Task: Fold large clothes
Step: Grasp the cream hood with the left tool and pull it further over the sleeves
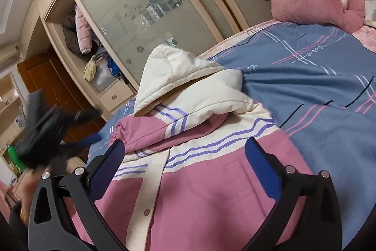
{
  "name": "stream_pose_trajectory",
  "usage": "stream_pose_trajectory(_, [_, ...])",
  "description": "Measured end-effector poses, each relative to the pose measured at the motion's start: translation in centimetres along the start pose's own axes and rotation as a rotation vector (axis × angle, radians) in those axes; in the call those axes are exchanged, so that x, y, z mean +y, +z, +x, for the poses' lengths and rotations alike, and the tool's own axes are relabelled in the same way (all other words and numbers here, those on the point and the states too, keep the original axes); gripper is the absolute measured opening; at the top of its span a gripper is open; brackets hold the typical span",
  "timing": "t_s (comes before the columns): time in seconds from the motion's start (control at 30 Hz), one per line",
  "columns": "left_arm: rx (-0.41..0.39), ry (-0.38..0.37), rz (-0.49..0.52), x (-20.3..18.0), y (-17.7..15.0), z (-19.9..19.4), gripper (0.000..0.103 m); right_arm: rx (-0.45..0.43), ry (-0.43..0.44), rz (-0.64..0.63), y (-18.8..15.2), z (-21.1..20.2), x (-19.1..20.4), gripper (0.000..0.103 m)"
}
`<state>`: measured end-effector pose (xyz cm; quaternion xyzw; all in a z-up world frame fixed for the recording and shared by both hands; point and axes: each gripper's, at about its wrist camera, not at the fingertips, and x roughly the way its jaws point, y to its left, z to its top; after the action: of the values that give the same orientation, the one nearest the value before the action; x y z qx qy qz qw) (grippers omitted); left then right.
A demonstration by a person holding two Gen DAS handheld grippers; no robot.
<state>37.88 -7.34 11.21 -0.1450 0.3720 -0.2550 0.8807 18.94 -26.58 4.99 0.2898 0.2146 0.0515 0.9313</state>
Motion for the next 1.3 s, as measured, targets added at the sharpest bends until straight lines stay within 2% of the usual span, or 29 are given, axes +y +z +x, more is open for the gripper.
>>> stream_pose_trajectory(0.1, [0.012, -0.127, -0.181, 0.9, 3.4, 5.2, 0.100, -0.002, -0.005, 0.031, 0.4, -0.2, -1.1, 0.102])
stream_pose_trajectory(0.17, [-0.003, -0.167, -0.262, 1.4, 4.7, 8.2, 0.100, -0.001, -0.005, 0.048, 0.6, -0.2, -1.6, 0.102])
stream_pose_trajectory(0.23, [-0.007, -0.172, -0.327, 2.0, 5.3, 11.0, 0.099, -0.004, -0.006, 0.057, 0.9, -0.2, -2.0, 0.102])
stream_pose_trajectory(0.3, [-0.016, -0.174, -0.370, 2.7, 5.4, 13.4, 0.093, -0.003, -0.009, 0.062, 1.2, -0.1, -2.3, 0.102])
stream_pose_trajectory(0.37, [-0.023, -0.149, -0.414, 3.6, 5.4, 15.9, 0.091, -0.003, -0.008, 0.065, 1.5, -0.1, -2.3, 0.102])
stream_pose_trajectory(0.47, [-0.037, -0.142, -0.493, 4.7, 4.8, 18.4, 0.080, -0.003, -0.011, 0.062, 1.7, 0.2, -2.4, 0.102])
stream_pose_trajectory(0.5, [-0.039, -0.154, -0.519, 4.8, 4.6, 19.2, 0.068, -0.001, -0.009, 0.065, 1.7, 0.4, -2.5, 0.102])
stream_pose_trajectory(0.53, [-0.043, -0.153, -0.521, 4.8, 4.6, 19.4, 0.062, 0.000, -0.007, 0.066, 1.8, 0.5, -2.4, 0.102])
stream_pose_trajectory(0.57, [-0.053, -0.145, -0.511, 4.7, 4.7, 19.5, 0.047, 0.002, -0.007, 0.064, 1.8, 0.7, -2.4, 0.102])
stream_pose_trajectory(0.63, [-0.099, -0.127, -0.498, 4.7, 5.3, 18.9, 0.031, 0.010, -0.008, 0.055, 1.7, 1.0, -2.1, 0.102])
stream_pose_trajectory(0.67, [-0.141, -0.147, -0.498, 4.9, 5.5, 18.0, 0.026, 0.013, -0.008, 0.051, 1.7, 1.1, -2.0, 0.102])
stream_pose_trajectory(0.73, [-0.226, -0.161, -0.462, 4.9, 6.1, 15.6, 0.024, 0.019, -0.009, 0.042, 1.6, 1.3, -1.8, 0.102])
stream_pose_trajectory(0.83, [-0.267, -0.161, -0.374, 4.8, 6.8, 11.9, 0.023, 0.029, -0.012, 0.039, 1.4, 1.7, -1.6, 0.102])
stream_pose_trajectory(0.93, [-0.235, -0.180, -0.348, 5.3, 6.4, 9.0, 0.022, 0.030, -0.013, 0.037, 1.3, 1.8, -1.5, 0.102])
stream_pose_trajectory(0.97, [-0.219, -0.186, -0.341, 5.5, 6.1, 8.2, 0.016, 0.030, -0.012, 0.036, 1.3, 1.9, -1.4, 0.102])
stream_pose_trajectory(1.0, [-0.206, -0.191, -0.333, 5.7, 5.7, 7.4, 0.005, 0.030, -0.011, 0.035, 1.2, 1.9, -1.3, 0.102])
stream_pose_trajectory(1.07, [-0.169, -0.208, -0.319, 6.2, 3.8, 5.6, 0.003, 0.034, -0.011, 0.033, 1.1, 2.1, -1.0, 0.102])
stream_pose_trajectory(1.17, [-0.114, -0.200, -0.328, 7.8, 0.5, 4.1, 0.003, 0.040, -0.011, 0.032, 0.8, 2.4, -0.7, 0.102])
stream_pose_trajectory(1.23, [-0.063, -0.211, -0.361, 9.1, -1.6, 4.5, 0.009, 0.038, -0.006, 0.044, 0.6, 2.5, -0.7, 0.102])
stream_pose_trajectory(1.27, [-0.047, -0.221, -0.376, 9.3, -2.0, 4.9, 0.037, 0.039, -0.006, 0.046, 0.6, 2.6, -0.6, 0.102])
stream_pose_trajectory(1.3, [-0.045, -0.216, -0.392, 9.3, -2.3, 5.4, 0.085, 0.041, -0.009, 0.048, 0.5, 2.7, -0.6, 0.102])
